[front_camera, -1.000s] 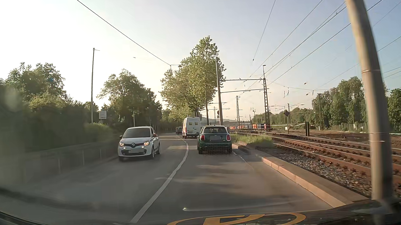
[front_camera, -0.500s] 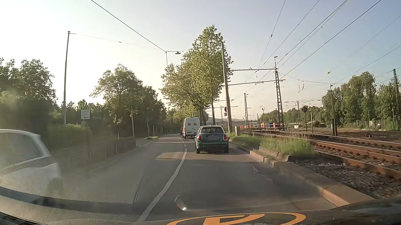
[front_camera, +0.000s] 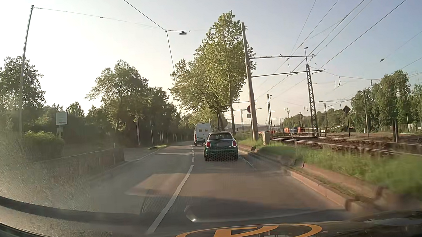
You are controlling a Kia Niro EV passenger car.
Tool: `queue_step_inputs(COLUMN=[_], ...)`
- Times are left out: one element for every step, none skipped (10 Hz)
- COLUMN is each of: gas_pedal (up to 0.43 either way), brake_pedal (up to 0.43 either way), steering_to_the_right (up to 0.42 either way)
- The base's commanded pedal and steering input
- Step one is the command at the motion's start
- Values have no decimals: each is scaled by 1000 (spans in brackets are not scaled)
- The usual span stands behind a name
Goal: Follow the waypoints while adhering to traffic rules and regulations
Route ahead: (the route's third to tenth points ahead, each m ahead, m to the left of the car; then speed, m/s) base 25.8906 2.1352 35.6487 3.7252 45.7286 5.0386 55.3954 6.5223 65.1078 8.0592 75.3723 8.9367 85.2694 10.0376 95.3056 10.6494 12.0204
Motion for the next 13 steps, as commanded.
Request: queue_step_inputs(gas_pedal=[228,228,228,228,220,189,189,169,138,130,130,130,130], brake_pedal=[0,0,0,0,0,0,0,0,0,0,0,0,0], steering_to_the_right=[-24,-24,-24,-24,-24,-24,-24,-24,-24,-24,-24,-24,-24])
